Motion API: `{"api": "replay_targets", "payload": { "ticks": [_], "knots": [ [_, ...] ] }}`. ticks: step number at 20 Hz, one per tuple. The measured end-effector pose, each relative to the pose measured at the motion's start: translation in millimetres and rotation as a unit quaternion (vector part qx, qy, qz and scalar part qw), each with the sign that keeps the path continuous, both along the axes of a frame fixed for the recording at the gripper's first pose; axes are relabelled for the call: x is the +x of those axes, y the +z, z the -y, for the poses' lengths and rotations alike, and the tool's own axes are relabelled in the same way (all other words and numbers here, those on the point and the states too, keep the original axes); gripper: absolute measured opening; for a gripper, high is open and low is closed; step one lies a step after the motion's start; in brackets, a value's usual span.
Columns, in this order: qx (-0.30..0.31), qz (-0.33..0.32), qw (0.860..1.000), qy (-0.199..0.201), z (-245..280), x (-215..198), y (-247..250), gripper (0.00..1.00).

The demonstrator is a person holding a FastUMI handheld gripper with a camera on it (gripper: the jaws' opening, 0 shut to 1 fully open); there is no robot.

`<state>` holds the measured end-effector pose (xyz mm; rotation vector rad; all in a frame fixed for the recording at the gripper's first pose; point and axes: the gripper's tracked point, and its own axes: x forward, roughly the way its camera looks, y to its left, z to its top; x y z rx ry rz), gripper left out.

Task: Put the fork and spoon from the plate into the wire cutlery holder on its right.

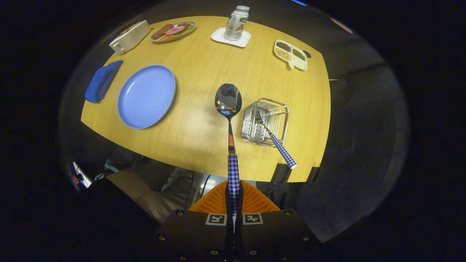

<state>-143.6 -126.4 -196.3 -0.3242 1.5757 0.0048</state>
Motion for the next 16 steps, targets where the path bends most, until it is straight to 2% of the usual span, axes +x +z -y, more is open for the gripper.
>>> {"api": "replay_targets", "payload": {
  "ticks": [3, 10, 16],
  "knots": [
    [-0.009, -0.008, 1.0, -0.016, 17.0, -5.3, 9.0, 0.02],
    [-0.027, -0.049, 0.998, -0.022, 44.2, -11.3, 9.5, 0.02],
    [-0.052, -0.12, 0.991, -0.016, 52.6, -8.9, -8.0, 0.01]
  ]
}}
